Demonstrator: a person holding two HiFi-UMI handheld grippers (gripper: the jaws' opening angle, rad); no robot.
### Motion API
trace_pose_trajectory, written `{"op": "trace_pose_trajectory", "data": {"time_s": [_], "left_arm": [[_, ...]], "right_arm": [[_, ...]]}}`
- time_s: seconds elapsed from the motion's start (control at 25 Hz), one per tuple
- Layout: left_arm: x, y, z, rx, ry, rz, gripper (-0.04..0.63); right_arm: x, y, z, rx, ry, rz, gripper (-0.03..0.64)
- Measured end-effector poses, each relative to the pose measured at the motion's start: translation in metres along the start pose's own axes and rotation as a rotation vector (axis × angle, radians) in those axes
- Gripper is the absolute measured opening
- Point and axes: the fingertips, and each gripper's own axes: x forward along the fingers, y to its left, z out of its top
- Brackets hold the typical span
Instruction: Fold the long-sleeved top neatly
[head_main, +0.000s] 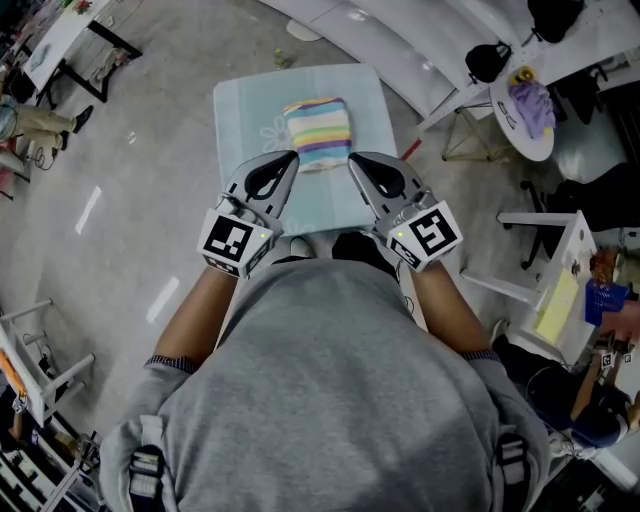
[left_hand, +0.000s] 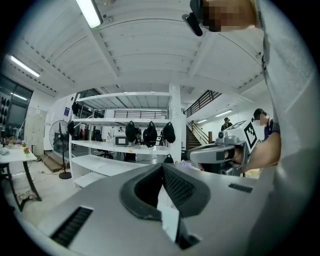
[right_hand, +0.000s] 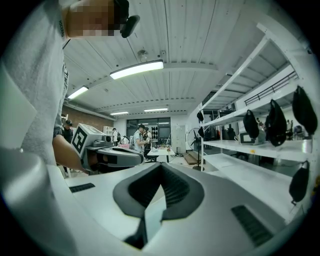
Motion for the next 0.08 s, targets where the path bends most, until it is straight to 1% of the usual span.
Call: {"op": "trace_pose_trajectory", "data": {"time_s": [0.08], "left_arm": [[-0.001,-0.0011,-0.0005,0.001,0.002,-0.002,0.017]], "right_arm": [[-0.0007,0.0011,-0.0002,0.0,0.002,-0.001,0.006]]}}
